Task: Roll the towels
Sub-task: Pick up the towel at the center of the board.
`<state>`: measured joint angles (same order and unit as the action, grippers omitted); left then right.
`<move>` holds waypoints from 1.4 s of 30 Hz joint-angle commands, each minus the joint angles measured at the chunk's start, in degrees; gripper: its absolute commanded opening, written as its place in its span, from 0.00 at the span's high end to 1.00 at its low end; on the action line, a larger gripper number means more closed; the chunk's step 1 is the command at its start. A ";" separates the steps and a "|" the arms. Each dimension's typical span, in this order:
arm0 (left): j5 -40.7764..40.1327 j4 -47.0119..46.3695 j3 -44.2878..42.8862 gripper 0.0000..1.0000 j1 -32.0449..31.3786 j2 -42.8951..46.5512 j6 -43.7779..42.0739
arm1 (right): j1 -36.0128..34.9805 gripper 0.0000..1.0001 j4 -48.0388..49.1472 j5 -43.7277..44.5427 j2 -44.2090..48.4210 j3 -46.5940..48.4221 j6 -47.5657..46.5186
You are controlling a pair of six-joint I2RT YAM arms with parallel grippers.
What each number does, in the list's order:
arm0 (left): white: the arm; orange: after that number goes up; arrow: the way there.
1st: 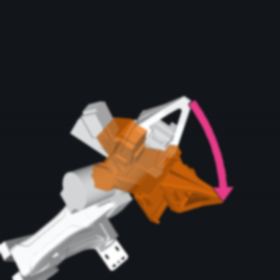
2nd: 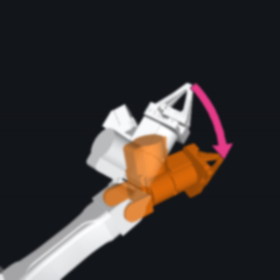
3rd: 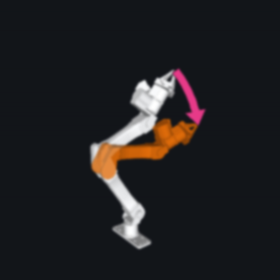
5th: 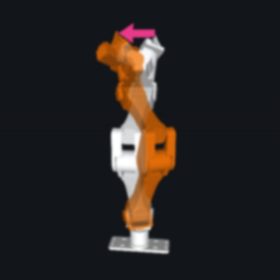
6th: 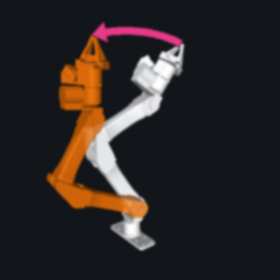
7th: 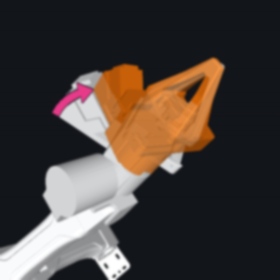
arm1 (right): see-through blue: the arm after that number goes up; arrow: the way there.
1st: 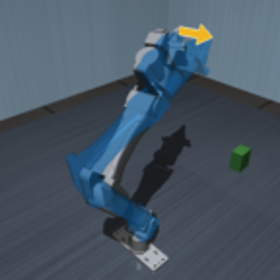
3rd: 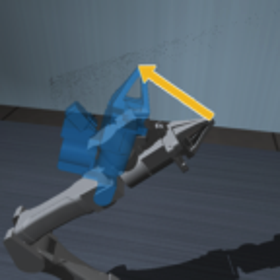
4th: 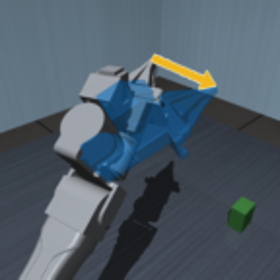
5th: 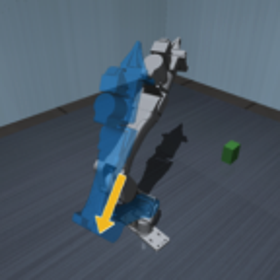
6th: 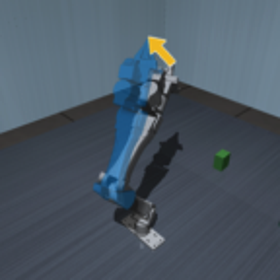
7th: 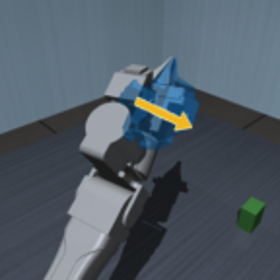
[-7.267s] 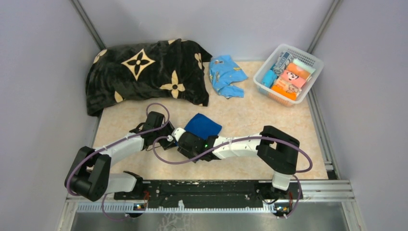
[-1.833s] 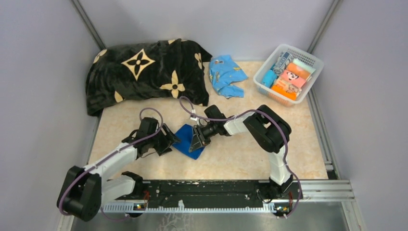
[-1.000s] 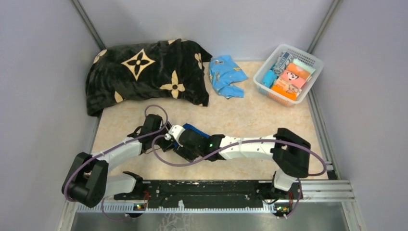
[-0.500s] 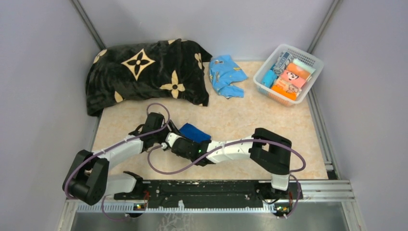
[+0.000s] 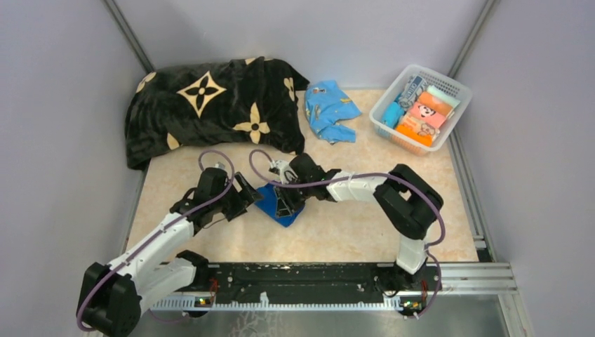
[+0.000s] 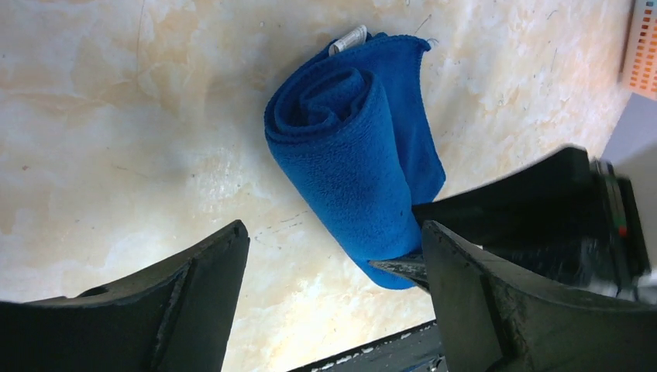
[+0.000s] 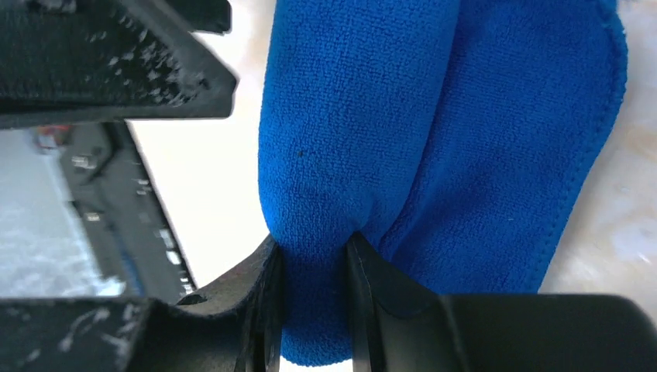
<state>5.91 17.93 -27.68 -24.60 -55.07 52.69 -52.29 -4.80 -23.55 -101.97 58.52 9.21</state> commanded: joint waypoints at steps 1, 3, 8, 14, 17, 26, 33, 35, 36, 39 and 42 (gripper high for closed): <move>2.04 -0.08 2.39 0.12 0.17 1.35 0.83 | 4.97 0.75 9.26 -28.16 -6.78 -3.50 12.35; 3.31 -2.28 3.15 0.12 0.20 0.76 1.22 | 7.54 0.75 15.13 -34.70 -9.82 -4.62 17.64; 3.98 -6.83 2.55 0.15 0.30 -3.28 1.26 | 11.81 0.74 29.86 -40.84 -16.09 -7.81 28.75; 3.86 -10.70 -0.18 0.20 0.27 -10.94 0.07 | 15.62 0.71 52.47 -42.76 -22.59 -14.59 46.24; 4.27 -11.91 -1.59 0.23 0.24 -15.87 -0.34 | 15.73 0.67 53.44 -42.07 -22.71 -15.43 46.51; 3.82 -11.77 -1.65 0.34 0.25 -23.34 -0.83 | 15.71 0.42 11.96 -23.87 -7.72 -10.02 19.22; 4.00 -11.56 -1.71 0.35 0.05 -27.22 -1.31 | 10.22 0.36 -4.12 4.45 8.81 -7.38 8.64; 3.96 -11.27 -2.02 0.35 -0.08 -28.16 -1.44 | 6.05 0.36 -6.83 13.92 12.43 -6.01 5.53; 3.81 -11.14 -2.10 0.35 -0.09 -28.43 -1.60 | 3.89 0.35 -7.74 18.47 13.70 -5.32 4.15; 3.43 -10.59 -2.33 0.35 -0.15 -29.06 -1.78 | -2.92 0.34 -8.28 30.15 16.30 -3.71 0.42; 3.24 -10.41 -2.24 0.35 -0.19 -29.45 -1.93 | -8.47 0.32 -7.60 37.24 16.10 -1.78 -4.12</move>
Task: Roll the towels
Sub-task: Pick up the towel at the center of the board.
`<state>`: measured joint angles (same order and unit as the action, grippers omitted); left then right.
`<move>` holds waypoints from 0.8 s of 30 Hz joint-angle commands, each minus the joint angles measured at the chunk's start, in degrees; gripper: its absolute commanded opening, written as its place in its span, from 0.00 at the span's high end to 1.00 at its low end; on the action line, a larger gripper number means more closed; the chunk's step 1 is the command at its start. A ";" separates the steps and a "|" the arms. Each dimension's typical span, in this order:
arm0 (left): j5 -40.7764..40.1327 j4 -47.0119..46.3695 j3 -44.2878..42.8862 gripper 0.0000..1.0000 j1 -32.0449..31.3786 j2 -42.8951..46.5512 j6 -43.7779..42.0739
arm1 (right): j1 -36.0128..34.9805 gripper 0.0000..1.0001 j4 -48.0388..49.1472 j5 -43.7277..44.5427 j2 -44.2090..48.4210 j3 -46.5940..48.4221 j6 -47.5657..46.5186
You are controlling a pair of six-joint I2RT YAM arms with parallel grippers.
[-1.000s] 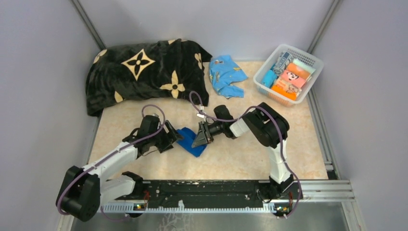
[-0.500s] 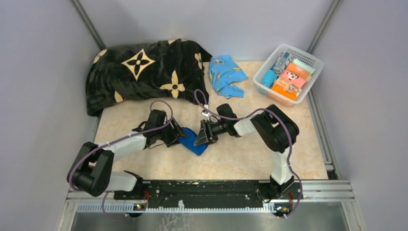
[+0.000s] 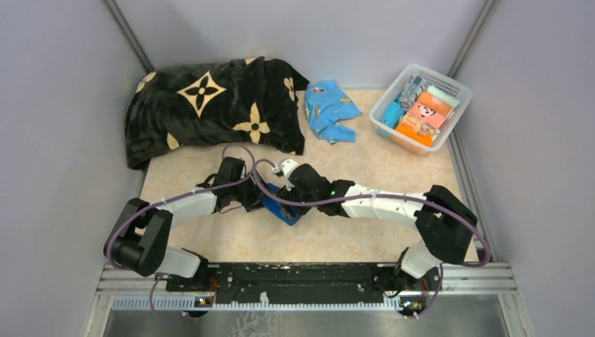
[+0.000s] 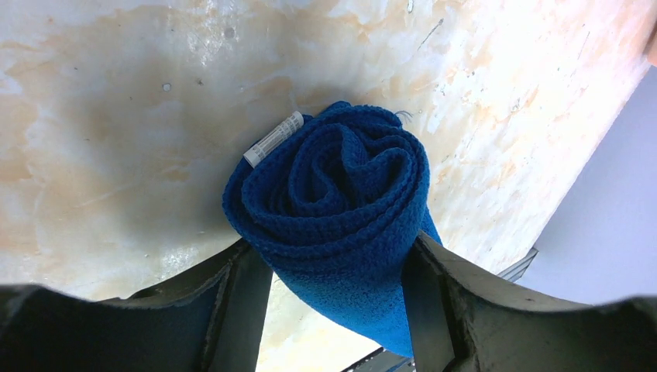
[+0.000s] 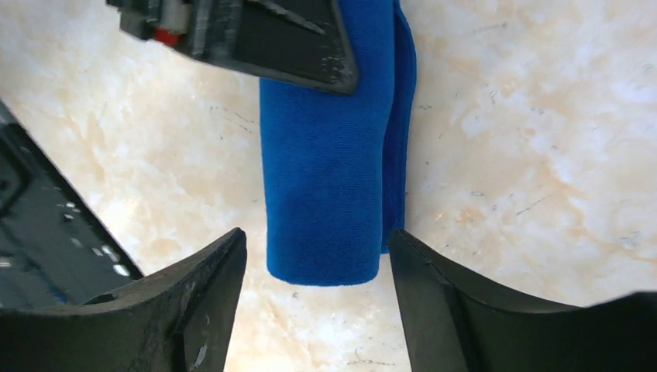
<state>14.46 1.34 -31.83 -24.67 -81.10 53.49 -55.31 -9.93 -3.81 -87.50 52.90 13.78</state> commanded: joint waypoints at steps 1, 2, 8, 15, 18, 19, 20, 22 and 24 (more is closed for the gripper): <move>-5.38 6.20 1.95 0.34 -0.19 -3.57 -2.70 | -7.22 0.30 -2.48 19.88 0.83 4.76 -10.43; -5.45 6.28 1.87 0.34 -0.17 -3.76 -2.77 | -9.38 0.29 -2.68 21.97 -0.19 5.88 -12.05; -5.21 6.93 1.34 0.34 -0.21 -4.65 -3.16 | -15.20 0.26 -2.82 29.21 -8.63 10.47 -18.35; -5.13 7.31 0.81 0.33 -0.30 -5.03 -3.44 | -16.65 0.25 -3.93 33.86 -18.38 12.64 -19.89; -4.84 7.25 0.60 0.33 -0.35 -4.92 -3.35 | -16.59 0.26 -4.45 34.42 -20.19 11.70 -19.48; -4.79 7.27 0.49 0.33 -0.34 -4.90 -3.47 | -16.54 0.26 -4.59 34.60 -20.67 11.29 -19.18; -4.79 7.35 0.38 0.33 -0.36 -4.83 -3.51 | -16.36 0.26 -4.94 34.56 -21.21 10.97 -18.78; -4.85 7.36 0.21 0.33 -0.33 -4.69 -3.68 | -15.50 0.28 -6.30 33.53 -22.33 10.54 -17.49; -4.91 7.56 0.03 0.33 -0.35 -4.68 -3.80 | -14.38 0.30 -7.34 32.67 -23.03 9.90 -16.31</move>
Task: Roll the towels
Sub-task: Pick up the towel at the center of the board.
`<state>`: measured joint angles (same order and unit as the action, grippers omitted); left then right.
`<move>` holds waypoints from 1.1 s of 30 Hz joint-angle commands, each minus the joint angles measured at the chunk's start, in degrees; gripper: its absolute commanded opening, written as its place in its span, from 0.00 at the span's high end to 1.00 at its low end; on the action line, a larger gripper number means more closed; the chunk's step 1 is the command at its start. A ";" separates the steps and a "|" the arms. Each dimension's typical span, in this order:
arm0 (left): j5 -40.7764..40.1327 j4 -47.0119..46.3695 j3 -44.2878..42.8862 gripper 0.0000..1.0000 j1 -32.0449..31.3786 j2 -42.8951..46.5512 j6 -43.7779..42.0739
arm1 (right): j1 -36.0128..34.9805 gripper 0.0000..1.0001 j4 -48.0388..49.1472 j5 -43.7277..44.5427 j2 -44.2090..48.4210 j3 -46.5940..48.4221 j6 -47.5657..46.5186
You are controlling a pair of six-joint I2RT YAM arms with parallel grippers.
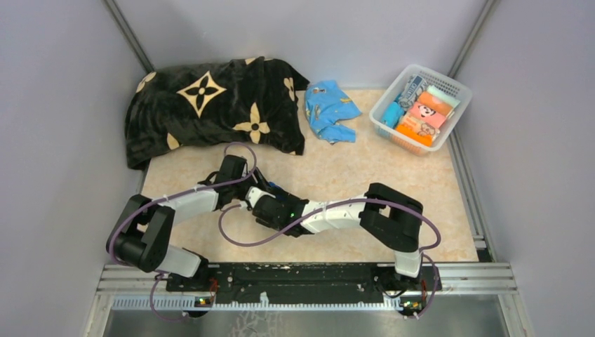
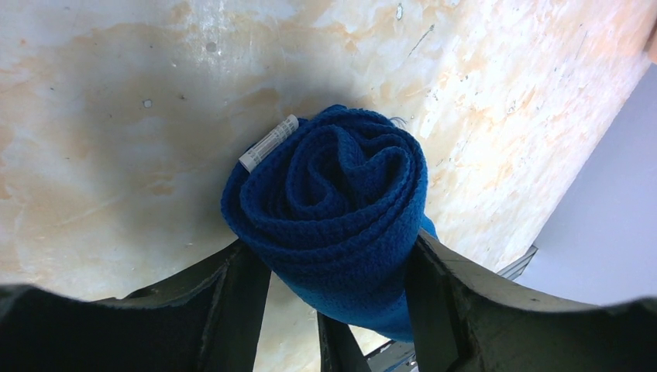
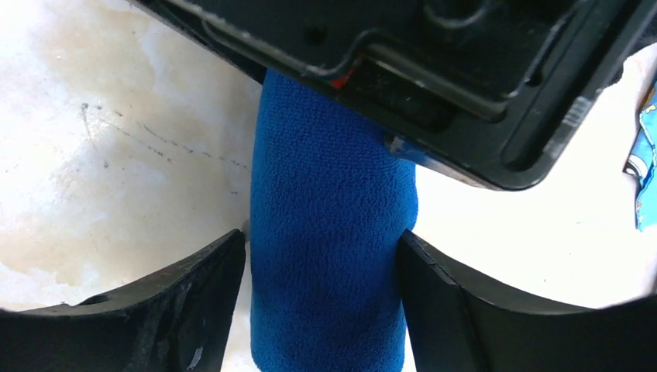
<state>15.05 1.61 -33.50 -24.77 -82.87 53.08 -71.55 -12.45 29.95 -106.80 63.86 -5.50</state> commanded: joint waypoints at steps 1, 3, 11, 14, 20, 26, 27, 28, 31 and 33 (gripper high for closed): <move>-5.47 7.35 1.56 0.33 -0.20 -2.99 -3.48 | 2.38 0.31 -5.25 -1.45 -3.97 -1.50 3.44; -5.42 7.39 1.23 0.32 -0.23 -3.22 -3.65 | 3.29 0.34 -6.03 -2.54 -4.29 -2.17 4.08; -5.05 8.57 -1.97 0.27 -0.23 -3.25 -4.37 | 4.72 0.54 -7.74 -5.78 -4.83 -4.65 6.53; -6.32 10.37 -4.38 0.22 0.24 -2.09 -5.10 | 6.09 0.64 -7.77 -9.06 -2.98 -6.00 8.08; -6.11 15.70 -8.75 0.16 8.22 3.93 -9.46 | 8.85 0.83 -9.13 -13.56 3.61 -8.55 10.05; -13.77 27.65 -17.79 0.11 13.90 10.76 -18.43 | 13.23 0.89 -12.64 -16.44 9.60 -8.67 13.07; -15.56 28.98 -18.91 0.10 14.30 12.01 -19.89 | 14.57 0.89 -13.41 -17.36 11.25 -8.41 13.89; -17.20 29.96 -19.87 0.09 14.62 13.33 -21.34 | 16.22 0.90 -14.28 -18.17 12.75 -8.05 14.93; -20.18 32.19 -22.96 0.06 15.57 17.04 -26.07 | 21.67 0.92 -16.79 -20.43 17.11 -6.50 17.37; -21.19 32.75 -25.19 0.04 15.87 18.64 -29.66 | 27.03 0.94 -19.21 -21.48 18.91 -4.60 19.00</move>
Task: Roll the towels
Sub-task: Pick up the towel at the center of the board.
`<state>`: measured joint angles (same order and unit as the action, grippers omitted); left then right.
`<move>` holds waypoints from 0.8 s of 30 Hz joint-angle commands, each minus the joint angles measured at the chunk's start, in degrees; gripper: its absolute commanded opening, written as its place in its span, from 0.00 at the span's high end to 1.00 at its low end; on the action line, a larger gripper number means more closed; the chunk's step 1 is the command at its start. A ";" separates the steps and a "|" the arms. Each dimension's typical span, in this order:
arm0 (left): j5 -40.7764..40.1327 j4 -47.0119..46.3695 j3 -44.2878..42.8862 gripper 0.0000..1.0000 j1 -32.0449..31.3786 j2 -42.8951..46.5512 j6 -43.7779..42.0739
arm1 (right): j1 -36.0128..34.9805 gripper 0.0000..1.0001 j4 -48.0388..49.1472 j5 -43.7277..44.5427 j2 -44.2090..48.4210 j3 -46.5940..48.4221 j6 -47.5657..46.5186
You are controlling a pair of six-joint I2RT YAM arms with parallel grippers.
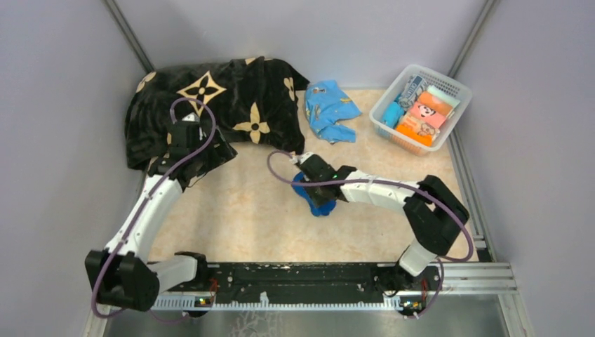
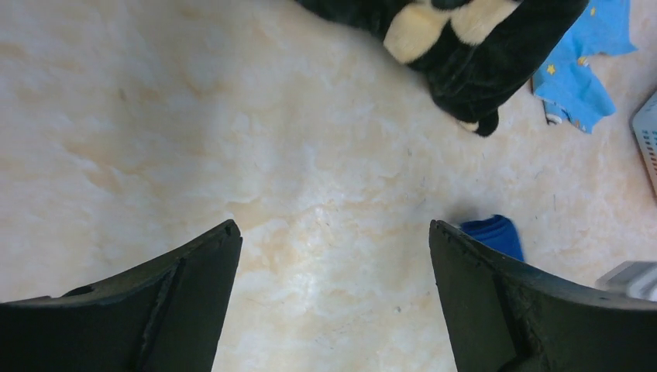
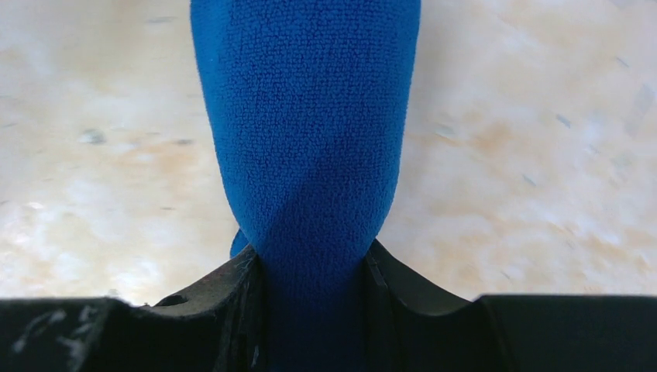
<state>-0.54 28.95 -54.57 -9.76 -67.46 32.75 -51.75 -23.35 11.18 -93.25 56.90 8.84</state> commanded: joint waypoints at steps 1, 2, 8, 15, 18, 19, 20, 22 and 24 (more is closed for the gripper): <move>-6.57 5.70 -4.87 0.03 0.92 3.70 -10.72 | 9.33 0.95 -9.69 -2.85 6.01 3.57 5.48; -7.18 5.71 -5.30 0.03 0.96 4.08 -12.10 | 11.61 0.96 -10.98 -2.70 6.71 4.85 6.30; -8.23 2.72 -2.10 0.02 1.06 5.77 -15.14 | 24.78 1.00 -17.18 0.65 9.15 13.27 8.56; -7.27 2.50 -0.70 0.02 1.15 5.38 -15.98 | 38.22 1.00 -20.05 12.83 8.95 23.65 13.13; -7.44 2.43 -0.39 0.01 1.15 5.66 -16.05 | 42.23 1.00 -18.74 18.31 6.29 27.44 13.19; -7.50 2.42 -0.30 0.01 1.15 5.67 -16.17 | 43.10 1.00 -18.42 20.12 4.88 29.03 12.95; -7.61 2.38 -0.22 0.01 1.15 5.67 -16.19 | 43.95 1.00 -18.26 22.08 3.20 30.58 12.69; -7.78 2.43 -0.11 0.01 1.15 5.58 -16.20 | 45.46 1.00 -18.05 25.47 -0.32 33.81 12.05; -8.02 2.47 -0.11 0.01 1.15 5.36 -16.26 | 46.54 1.00 -18.21 29.36 -4.95 37.26 11.45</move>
<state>-7.55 31.94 -55.13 -8.88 -62.57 17.80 -6.59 -42.78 30.48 -91.68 87.96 20.69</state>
